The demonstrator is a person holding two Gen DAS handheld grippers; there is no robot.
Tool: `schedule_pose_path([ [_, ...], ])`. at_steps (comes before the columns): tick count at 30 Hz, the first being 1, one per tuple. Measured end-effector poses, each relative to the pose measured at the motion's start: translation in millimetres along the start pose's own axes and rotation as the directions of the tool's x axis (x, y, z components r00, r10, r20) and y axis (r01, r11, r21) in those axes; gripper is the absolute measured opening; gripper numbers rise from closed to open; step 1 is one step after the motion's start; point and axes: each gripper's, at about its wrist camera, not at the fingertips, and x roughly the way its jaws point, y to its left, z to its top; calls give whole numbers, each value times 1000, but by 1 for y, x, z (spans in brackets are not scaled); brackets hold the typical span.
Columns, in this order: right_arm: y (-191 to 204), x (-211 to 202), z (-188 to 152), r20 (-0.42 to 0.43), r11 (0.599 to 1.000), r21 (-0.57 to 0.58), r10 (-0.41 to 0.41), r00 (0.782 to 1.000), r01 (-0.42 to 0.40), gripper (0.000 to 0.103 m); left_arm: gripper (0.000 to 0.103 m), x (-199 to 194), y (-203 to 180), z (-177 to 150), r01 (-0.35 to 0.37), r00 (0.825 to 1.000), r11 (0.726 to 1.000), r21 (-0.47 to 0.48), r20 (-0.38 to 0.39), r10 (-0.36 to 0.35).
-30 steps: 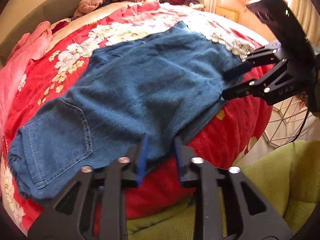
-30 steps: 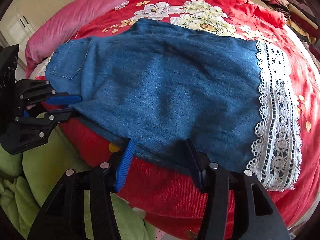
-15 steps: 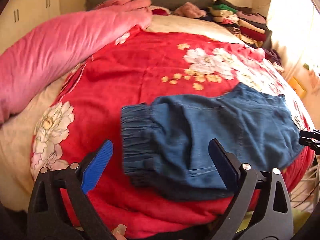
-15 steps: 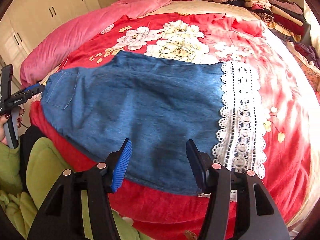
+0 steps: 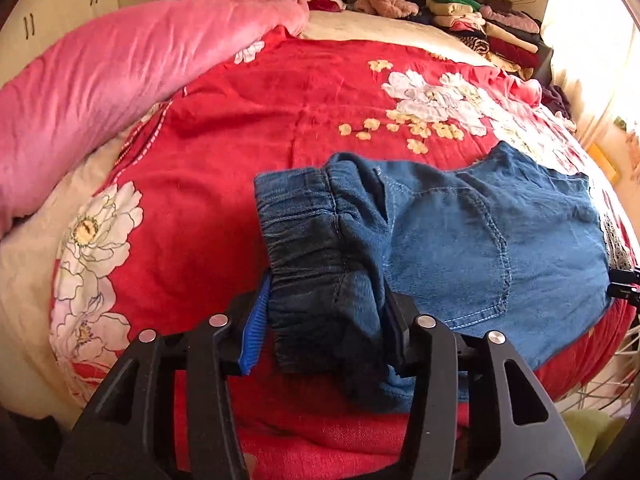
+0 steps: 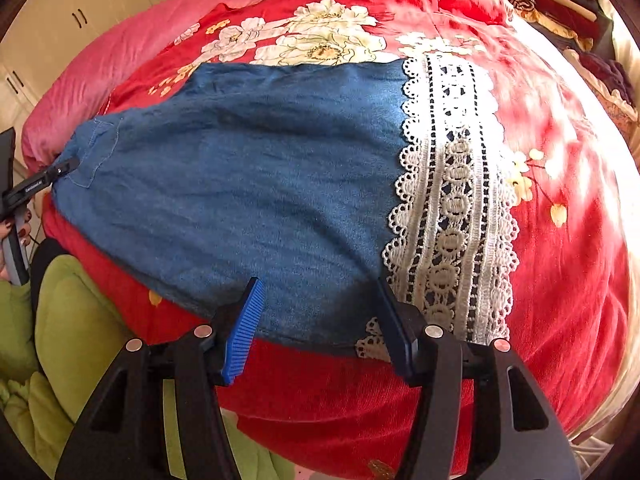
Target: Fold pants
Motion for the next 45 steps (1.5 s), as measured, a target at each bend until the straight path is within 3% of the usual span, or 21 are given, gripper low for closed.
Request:
schedule_pose_path([
  [3,1,-6,3,10,1000,4,18,1000,-18,55,58,-16,5,2,-13,999,1000,-12,51,13],
  [6,7,-17,8,63,998,-20,55,996,-54,55,66,-37,4,7,-25,993,1000,-13,111,26],
  [9,12,-20,15,104,997,-48,72,992,-67,55,75,-56,-8,19,6,985,1000,3,170,-6],
  [11,12,-16,18,95,996,-45,81,992,-77,55,76,-58,-22,29,34,983,999,33,180,-40],
  [14,6,6,14,3,998,-24,63,998,-63,55,78,-51,-48,44,46,983,995,89,173,-61],
  [19,7,3,13,12,997,-43,69,998,-69,55,78,-19,-90,72,130,983,981,146,112,-147],
  [22,-7,-24,26,129,997,-9,82,988,-81,55,78,4,-117,87,162,981,970,183,74,-178],
  [26,-44,-48,57,233,997,74,7,972,-25,55,78,44,-141,101,206,977,961,184,7,-211],
  [31,-96,-40,93,249,983,185,-35,968,-12,55,78,84,-149,110,233,972,961,149,-63,-226],
  [35,-125,-11,113,234,963,257,24,972,-85,55,78,108,-150,115,250,966,961,117,-94,-240],
  [39,-129,21,119,185,958,257,82,979,-129,55,68,126,-156,113,289,953,952,101,-128,-276],
  [40,-128,29,118,169,959,250,91,981,-132,48,63,128,-160,112,300,949,948,106,-132,-286],
  [42,-127,37,113,165,963,236,94,982,-132,39,24,129,-166,108,310,946,943,119,-142,-293],
  [44,-125,30,109,196,966,207,113,974,-154,22,2,125,-171,104,338,937,932,129,-139,-321],
  [45,-122,23,108,219,969,189,118,969,-161,21,2,121,-174,103,326,943,933,149,-125,-309],
])
